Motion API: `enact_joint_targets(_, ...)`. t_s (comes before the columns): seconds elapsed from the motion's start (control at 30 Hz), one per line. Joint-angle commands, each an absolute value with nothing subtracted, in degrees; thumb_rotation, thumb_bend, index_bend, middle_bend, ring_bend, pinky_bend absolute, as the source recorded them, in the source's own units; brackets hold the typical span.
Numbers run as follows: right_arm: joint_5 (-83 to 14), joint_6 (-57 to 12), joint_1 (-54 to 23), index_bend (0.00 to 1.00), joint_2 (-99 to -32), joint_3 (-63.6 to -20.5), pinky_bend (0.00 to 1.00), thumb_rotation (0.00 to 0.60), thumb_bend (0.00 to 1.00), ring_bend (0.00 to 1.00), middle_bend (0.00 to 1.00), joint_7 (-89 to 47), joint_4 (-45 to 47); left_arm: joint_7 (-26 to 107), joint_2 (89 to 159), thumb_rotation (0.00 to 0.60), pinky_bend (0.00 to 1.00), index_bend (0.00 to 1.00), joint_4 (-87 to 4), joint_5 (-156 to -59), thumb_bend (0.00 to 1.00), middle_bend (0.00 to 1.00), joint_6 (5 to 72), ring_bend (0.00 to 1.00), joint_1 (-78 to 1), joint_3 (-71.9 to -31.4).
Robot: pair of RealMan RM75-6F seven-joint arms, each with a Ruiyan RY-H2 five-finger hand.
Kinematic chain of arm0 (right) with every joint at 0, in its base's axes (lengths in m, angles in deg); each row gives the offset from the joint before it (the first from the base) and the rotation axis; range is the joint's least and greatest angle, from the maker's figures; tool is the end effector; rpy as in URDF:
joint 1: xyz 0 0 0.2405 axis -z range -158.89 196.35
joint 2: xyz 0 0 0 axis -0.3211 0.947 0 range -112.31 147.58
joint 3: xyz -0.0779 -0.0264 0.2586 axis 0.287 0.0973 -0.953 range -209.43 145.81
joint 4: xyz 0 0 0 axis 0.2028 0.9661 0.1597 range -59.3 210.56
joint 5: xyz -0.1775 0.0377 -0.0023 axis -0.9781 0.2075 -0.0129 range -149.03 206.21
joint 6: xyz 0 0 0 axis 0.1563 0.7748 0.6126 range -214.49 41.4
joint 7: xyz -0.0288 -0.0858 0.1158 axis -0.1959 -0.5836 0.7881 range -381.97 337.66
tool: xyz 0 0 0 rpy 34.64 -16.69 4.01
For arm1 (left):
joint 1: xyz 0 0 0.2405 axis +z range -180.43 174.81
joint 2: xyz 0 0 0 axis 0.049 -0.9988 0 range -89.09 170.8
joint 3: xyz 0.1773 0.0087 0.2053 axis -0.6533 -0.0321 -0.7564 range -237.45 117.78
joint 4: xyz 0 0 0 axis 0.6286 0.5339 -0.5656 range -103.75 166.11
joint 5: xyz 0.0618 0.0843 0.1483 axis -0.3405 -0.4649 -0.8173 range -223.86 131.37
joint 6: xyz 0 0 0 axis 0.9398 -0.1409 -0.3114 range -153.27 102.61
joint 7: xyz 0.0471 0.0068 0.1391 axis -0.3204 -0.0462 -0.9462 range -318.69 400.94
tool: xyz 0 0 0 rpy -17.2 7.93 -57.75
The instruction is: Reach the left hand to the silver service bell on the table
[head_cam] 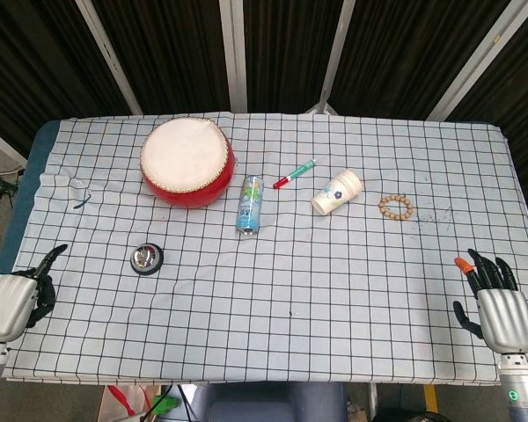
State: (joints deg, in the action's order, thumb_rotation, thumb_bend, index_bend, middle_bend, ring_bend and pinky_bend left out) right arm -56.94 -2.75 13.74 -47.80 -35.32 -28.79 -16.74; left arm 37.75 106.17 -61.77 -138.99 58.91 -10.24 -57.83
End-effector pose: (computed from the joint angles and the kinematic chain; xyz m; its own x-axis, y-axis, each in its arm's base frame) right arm -0.3131 -0.1854 0.1833 0.4770 -0.0138 0.8788 -0.8789 -0.0071 0.4770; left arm -0.2882 0.1917 0.1738 0.4325 0.0065 0.9016 0.8890 -0.1700 -0.4252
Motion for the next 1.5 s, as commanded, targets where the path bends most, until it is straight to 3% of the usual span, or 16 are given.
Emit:
enact_joint_targets(0.03,-56.82,-2.93,13.68,0.18,-47.85,-35.28,0.08,0.6,0.4,0.12,0.08,-28.86,-16.7,35.36,104.74,0.6,0.77,0.14,-64.16,-135.1,1.0,0.87,50.57,0.72,-13.33,-58.56)
enact_joint_targets(0.3,-56.59,-3.21,13.61,0.18,-47.85,-35.27,0.08,0.6,0.4,0.12,0.08,-28.99,-16.81,27.08,103.72,0.6,0.78,0.04,-69.43,-123.22,1.0,0.88,33.88,0.73,-19.84,-58.32)
enact_joint_targets(0.53,-56.37,-3.29,13.6,0.18,-47.7,-35.36,0.08,0.6,0.4,0.12,0.08,-28.86,-16.88,19.51,106.92,0.6,0.78,0.0,-68.37,-113.49,1.0,0.88,26.36,0.73,-25.03,-57.14)
enact_joint_targets(0.9,-55.72,-3.51,13.58,0.18,-47.7,-35.57,0.08,0.6,0.4,0.12,0.08,-28.8,-16.72,14.28,110.99,0.6,0.78,0.0,-68.59,-109.5,1.0,0.88,27.69,0.73,-27.92,-56.43)
enact_joint_targets(1.5,-55.34,-3.83,13.42,0.18,-47.87,-35.7,0.08,0.6,0.4,0.12,0.08,-28.73,-16.67,11.01,111.77,0.6,0.78,0.0,-70.11,-107.81,1.0,0.88,30.68,0.73,-29.63,-56.71)
